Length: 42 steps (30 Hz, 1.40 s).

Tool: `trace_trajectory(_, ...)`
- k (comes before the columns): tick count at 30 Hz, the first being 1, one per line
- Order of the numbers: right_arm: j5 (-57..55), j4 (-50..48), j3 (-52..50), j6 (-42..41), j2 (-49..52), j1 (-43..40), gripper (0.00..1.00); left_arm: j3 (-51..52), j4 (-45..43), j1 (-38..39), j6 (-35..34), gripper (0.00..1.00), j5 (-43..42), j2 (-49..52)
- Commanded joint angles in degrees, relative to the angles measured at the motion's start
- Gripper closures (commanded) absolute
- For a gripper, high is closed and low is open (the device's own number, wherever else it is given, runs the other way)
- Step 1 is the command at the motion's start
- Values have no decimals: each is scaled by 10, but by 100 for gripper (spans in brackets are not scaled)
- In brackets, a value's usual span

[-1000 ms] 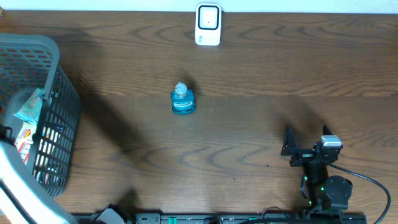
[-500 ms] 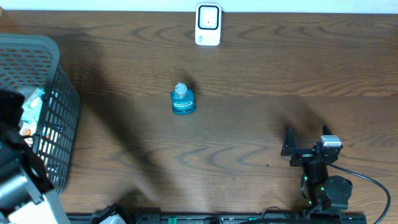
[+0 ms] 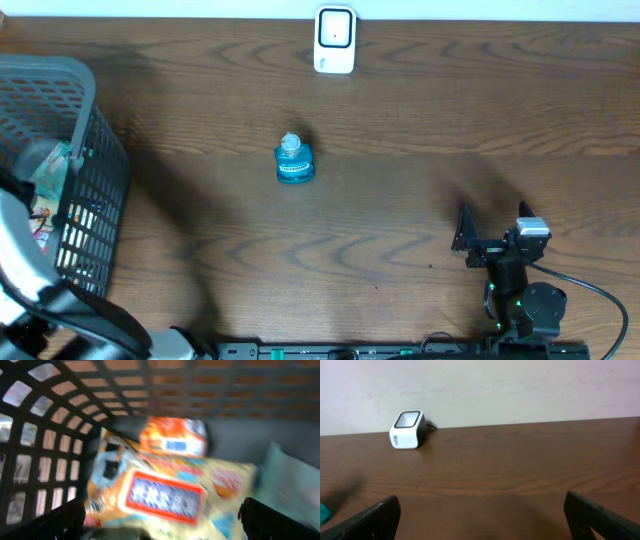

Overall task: Scan the item barcode
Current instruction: 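Reach into the basket and grasp the orange tissue pack, left gripper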

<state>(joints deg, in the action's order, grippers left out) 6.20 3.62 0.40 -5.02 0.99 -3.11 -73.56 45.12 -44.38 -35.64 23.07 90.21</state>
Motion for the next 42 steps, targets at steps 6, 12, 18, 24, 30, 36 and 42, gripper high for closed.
trace_trajectory(6, 1, 2, -1, -5, -2, 5, 1, 20, -61, -38, 16, 2, 49, 40)
trace_trajectory(12, 1, 2, -1, -5, -2, 5, 1, 22, -80, -42, 15, 2, 47, 78)
trace_trajectory(18, 1, 2, -1, -5, -2, 5, 1, 23, -92, -57, 15, 2, 46, 121)
trace_trajectory(24, 1, 2, -1, -5, -2, 5, 1, 23, -114, -68, 15, 2, 22, 152)
trace_trajectory(30, 1, 2, -1, -5, -2, 5, 1, 23, -144, -71, 30, 2, -4, 185)
trace_trajectory(36, 1, 2, -1, -5, -2, 5, 1, 23, -158, -71, 30, 2, -3, 210)
trace_trajectory(42, 1, 2, -1, -5, -2, 5, 1, 23, -172, -73, 30, 45, 6, 211)
